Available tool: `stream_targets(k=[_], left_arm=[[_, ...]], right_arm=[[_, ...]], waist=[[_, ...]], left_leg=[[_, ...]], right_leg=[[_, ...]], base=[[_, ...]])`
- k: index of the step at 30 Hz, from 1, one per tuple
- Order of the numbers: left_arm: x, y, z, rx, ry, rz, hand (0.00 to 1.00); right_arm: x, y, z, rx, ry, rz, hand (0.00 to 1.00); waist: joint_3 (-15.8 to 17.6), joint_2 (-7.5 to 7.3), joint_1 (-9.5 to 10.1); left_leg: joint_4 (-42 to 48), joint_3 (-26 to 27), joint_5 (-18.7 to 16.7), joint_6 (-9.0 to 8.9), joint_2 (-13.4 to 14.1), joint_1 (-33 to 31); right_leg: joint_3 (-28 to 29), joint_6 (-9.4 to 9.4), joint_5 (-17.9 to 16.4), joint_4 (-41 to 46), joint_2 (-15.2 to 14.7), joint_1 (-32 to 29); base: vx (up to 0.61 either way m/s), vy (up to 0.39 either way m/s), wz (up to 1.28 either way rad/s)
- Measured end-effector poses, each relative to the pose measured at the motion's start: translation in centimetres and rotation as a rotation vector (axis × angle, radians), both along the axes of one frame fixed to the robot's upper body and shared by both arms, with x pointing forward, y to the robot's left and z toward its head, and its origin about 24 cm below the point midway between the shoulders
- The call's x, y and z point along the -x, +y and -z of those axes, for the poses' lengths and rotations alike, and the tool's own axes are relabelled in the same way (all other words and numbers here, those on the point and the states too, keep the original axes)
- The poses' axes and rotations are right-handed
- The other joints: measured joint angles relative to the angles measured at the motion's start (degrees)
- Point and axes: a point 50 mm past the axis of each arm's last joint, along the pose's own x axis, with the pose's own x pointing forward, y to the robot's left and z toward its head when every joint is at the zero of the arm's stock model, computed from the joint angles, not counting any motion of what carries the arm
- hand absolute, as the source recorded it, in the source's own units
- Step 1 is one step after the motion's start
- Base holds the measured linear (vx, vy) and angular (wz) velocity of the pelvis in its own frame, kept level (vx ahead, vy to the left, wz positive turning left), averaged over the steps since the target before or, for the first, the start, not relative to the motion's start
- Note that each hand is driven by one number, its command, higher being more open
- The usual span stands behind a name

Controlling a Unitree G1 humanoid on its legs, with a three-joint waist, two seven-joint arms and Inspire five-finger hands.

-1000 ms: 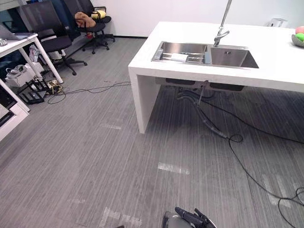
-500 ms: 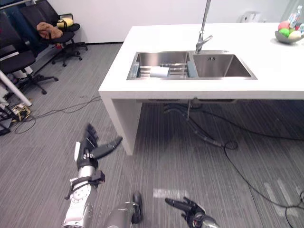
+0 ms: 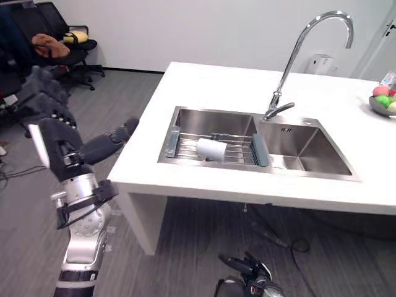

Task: Walk over to the sink, pick up the cup, carry it to the dishwasher, place the cup inside the dishwasher, then close the dishwasher door

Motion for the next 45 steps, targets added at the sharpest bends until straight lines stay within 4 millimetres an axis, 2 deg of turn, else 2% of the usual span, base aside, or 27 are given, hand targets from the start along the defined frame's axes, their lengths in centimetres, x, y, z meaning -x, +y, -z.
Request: stream_targets(k=[1, 2, 3, 5, 7, 8, 10, 11, 12, 13, 14, 15, 16, 17, 18, 21, 24, 28, 30, 36, 45], left_arm=[[-0.1, -0.2, 0.1, -0.011, 0.011, 0.013, 1.0], [0.0, -0.9, 0.7, -0.003, 0.038, 0.041, 1.0], [0.0, -1.8, 1.2, 0.004, 0.07, 0.082, 1.0], [0.0, -3.3, 1.2, -0.053, 0.076, 0.16, 1.0], [0.1, -4.3, 1.1, -0.127, 0.079, 0.214, 1.0], [0.1, -4.5, 1.2, -0.167, 0.095, 0.23, 1.0], [0.0, -4.7, 1.5, -0.225, 0.13, 0.251, 1.0], [0.0, -4.9, 1.5, -0.251, 0.143, 0.264, 1.0], [0.0, -5.1, 1.7, -0.307, 0.157, 0.275, 1.0], [0.0, -5.1, 1.8, -0.336, 0.162, 0.276, 1.0], [0.0, -4.9, 1.9, -0.411, 0.172, 0.27, 1.0], [0.1, -4.6, 1.9, -0.474, 0.174, 0.257, 1.0], [0.1, -4.4, 1.6, -0.546, 0.165, 0.24, 1.0], [0.2, -4.3, 1.3, -0.593, 0.154, 0.228, 1.0], [0.1, -4.1, 1.2, -0.668, 0.155, 0.216, 1.0], [-1.0, -4.4, 0.3, -0.809, 0.149, 0.216, 1.0], [-2.3, -5.1, -0.2, -0.964, 0.168, 0.284, 1.0], [-2.9, -5.5, -1.4, -1.128, 0.166, 0.353, 1.0], [-3.0, -5.1, -0.9, -1.19, 0.224, 0.392, 1.0], [-3.0, -4.6, 0.1, -1.265, 0.368, 0.543, 1.0], [-2.9, -4.6, 1.0, -1.255, 0.503, 0.712, 1.0]], right_arm=[[0.8, 0.5, 0.3, -0.012, 0.02, -0.007, 1.0], [1.2, -0.2, 0.2, 0.003, 0.028, 0.001, 1.0], [1.2, -1.2, 0.1, 0.032, 0.04, -0.026, 1.0], [1.1, -1.3, 0.0, 0.034, 0.049, -0.047, 1.0], [1.0, -1.1, 0.0, 0.018, 0.05, -0.07, 1.0], [0.9, -1.2, 0.0, 0.01, 0.05, -0.078, 1.0], [1.1, -1.2, 0.0, 0.004, 0.061, -0.084, 1.0], [1.1, -1.4, 0.0, 0.007, 0.061, -0.087, 1.0], [1.4, -1.4, 0.0, 0.006, 0.069, -0.101, 1.0], [1.6, -1.4, 0.1, 0.006, 0.079, -0.102, 1.0], [2.2, -1.6, 0.3, 0.009, 0.105, -0.102, 1.0], [2.4, -1.7, 0.4, 0.011, 0.121, -0.102, 1.0], [2.7, -2.2, 0.4, 0.021, 0.135, -0.105, 1.0], [2.6, -2.6, 0.4, 0.029, 0.142, -0.103, 1.0], [2.7, -2.3, 0.5, 0.021, 0.151, -0.101, 1.0], [2.6, -2.3, 0.5, 0.021, 0.146, -0.095, 1.0], [2.7, -2.2, 0.6, 0.022, 0.149, -0.098, 1.0], [2.5, -2.0, 0.6, 0.018, 0.15, -0.113, 1.0], [2.5, -2.1, 0.5, 0.021, 0.156, -0.12, 1.0], [3.6, -2.5, 0.7, 0.025, 0.196, -0.122, 1.0], [5.2, -2.5, 1.1, 0.02, 0.254, -0.125, 1.0]], waist=[[-0.43, -0.89, -0.21], [-0.18, 1.19, -0.1], [-0.67, 2.94, 0.09], [-1.14, 3.86, 0.14], [-1.28, 3.94, 0.14], [-1.3, 3.95, 0.26], [-1.17, 4.2, 0.37], [-0.87, 4.81, 0.3], [-0.89, 5.26, 0.89], [-0.84, 5.17, 1.23], [-0.86, 4.62, 1.53], [-1.48, 4.89, 1.82], [-2.71, 6.3, 1.75], [-3.25, 7.2, 1.79], [-4.2, 6.88, 1.61], [-4.39, 6.44, 0.24], [-4.6, 6.24, -0.77], [-4.96, 6.25, -1.66], [-4.96, 6.25, -1.97], [-5.3, 5.7, -1.85], [-6.07, 4.74, -2.2]], left_leg=[[0.47, -0.18, -1.42, -0.98, -0.3, 0.66], [1.99, 0.26, -4.44, -2.71, 1.66, 2.57], [4.04, 0.62, -4.66, -3.07, 3.41, 1.67], [4.33, 2.77, -3.54, -3.18, 5.18, 1.97], [4.52, 3.26, -1.89, -4.03, 5.93, 2.54], [7.29, 3.04, -0.94, -3.56, 6.28, 1.74], [18.95, 2.46, 1.27, -2.79, 7.74, -3.29], [27.75, 2.37, 3.71, -2.53, 9.75, -7.04], [38.79, 3.04, 2.87, -2.25, 12.72, -12.91], [39.47, 3.56, 1.15, -2.24, 12.82, -14.0], [36.32, 5.11, -1.85, -1.96, 12.22, -15.39], [29.64, 6.11, -2.44, -1.58, 10.87, -15.98], [15.92, 6.32, 1.97, -1.2, 8.6, -16.47], [10.72, 6.55, 3.52, -3.42, 7.82, -16.07], [5.13, 8.47, 5.87, -2.9, 5.86, -13.89], [-3.03, 9.31, 9.17, -2.15, 2.8, -10.76], [-4.11, 9.28, 9.25, -2.14, 2.2, -7.52], [-6.33, 9.29, 9.26, -2.14, 2.04, -7.31], [-7.06, 9.41, 9.36, -2.3, 2.04, -6.83], [-7.83, 9.67, 9.78, -2.45, 1.96, -6.3], [-8.5, 11.22, 9.97, -2.2, 1.17, -6.14]], right_leg=[[1.66, -0.55, 5.57, -3.25, -0.15, 0.56], [2.45, -1.47, 4.67, -1.41, 1.31, 1.23], [2.29, -1.89, 2.42, -1.35, 2.89, 2.06], [1.33, -2.79, 0.02, -0.49, 4.09, 2.21], [1.37, -3.28, -2.02, 0.33, 4.97, 2.32], [1.48, -3.07, -2.97, -0.34, 5.85, 2.98], [1.28, -3.68, -2.97, -4.19, 6.85, 6.27], [1.14, -3.96, -2.86, -7.57, 7.92, 9.21], [0.84, -5.07, -1.92, -12.72, 9.5, 14.23], [0.85, -5.3, -1.56, -14.0, 9.49, 15.84], [1.09, -5.48, -0.57, -16.33, 9.37, 18.27], [1.48, -5.16, -0.08, -17.44, 9.06, 19.12], [2.03, -3.52, 0.6, -18.37, 9.23, 18.68], [3.1, -3.02, 0.6, -18.53, 9.29, 18.11], [4.42, -1.9, 1.35, -19.06, 8.23, 17.57], [4.53, -1.0, 1.98, -21.17, 6.28, 17.93], [4.79, -0.96, 2.0, -22.35, 5.78, 21.08], [4.9, -0.73, 2.14, -24.12, 6.04, 20.9], [5.16, -0.63, 2.21, -24.27, 6.23, 20.94], [5.58, -0.4, 2.95, -25.2, 6.32, 21.21], [6.96, 0.0, 4.63, -27.24, 6.16, 21.37]], base=[[0.51, -0.358, 0.45], [0.55, -0.362, 0.24], [0.45, -0.291, 0.1], [0.36, -0.244, 0.02], [0.29, -0.232, -0.1], [0.19, -0.21, -0.18], [0.18, -0.175, -0.05], [0.2, -0.088, 0.16], [0.26, -0.075, 0.12], [0.25, -0.03, -0.02], [0.21, -0.004, -0.17], [0.2, 0.038, -0.26], [0.21, 0.097, -0.34], [0.3, 0.12, -0.41], [0.26, 0.107, -0.34], [0.19, 0.095, -0.06], [0.11, 0.059, -0.04], [0.01, 0.001, -0.03], [-0.02, -0.008, -0.06], [-0.04, -0.009, -0.03], [-0.01, 0.005, -0.08]])
